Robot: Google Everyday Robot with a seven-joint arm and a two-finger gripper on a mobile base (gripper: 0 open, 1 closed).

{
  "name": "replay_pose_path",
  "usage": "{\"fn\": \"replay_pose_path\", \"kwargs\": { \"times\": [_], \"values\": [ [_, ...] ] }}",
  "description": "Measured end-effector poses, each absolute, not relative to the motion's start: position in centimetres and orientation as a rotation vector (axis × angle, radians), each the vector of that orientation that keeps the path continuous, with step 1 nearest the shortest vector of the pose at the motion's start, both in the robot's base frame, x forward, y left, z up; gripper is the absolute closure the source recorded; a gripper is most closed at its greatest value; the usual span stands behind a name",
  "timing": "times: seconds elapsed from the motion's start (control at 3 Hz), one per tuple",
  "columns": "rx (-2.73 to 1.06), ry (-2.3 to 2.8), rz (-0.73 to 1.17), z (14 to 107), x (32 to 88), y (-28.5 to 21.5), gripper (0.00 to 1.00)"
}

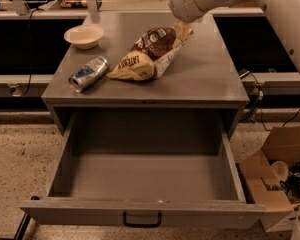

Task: Pick brown chip bag from top drawer and place on counter

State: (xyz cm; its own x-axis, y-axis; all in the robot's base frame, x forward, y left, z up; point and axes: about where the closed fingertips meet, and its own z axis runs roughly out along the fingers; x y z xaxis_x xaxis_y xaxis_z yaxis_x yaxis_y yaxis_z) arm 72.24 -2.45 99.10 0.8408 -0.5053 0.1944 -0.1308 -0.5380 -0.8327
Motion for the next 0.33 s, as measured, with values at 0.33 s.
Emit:
{"fn": "replay_pose_path", "kwargs": {
  "times": [0.33],
  "values": [
    [-2.111,0.464,-0.524,99.10,72.24,-2.45,0.00]
  ]
}}
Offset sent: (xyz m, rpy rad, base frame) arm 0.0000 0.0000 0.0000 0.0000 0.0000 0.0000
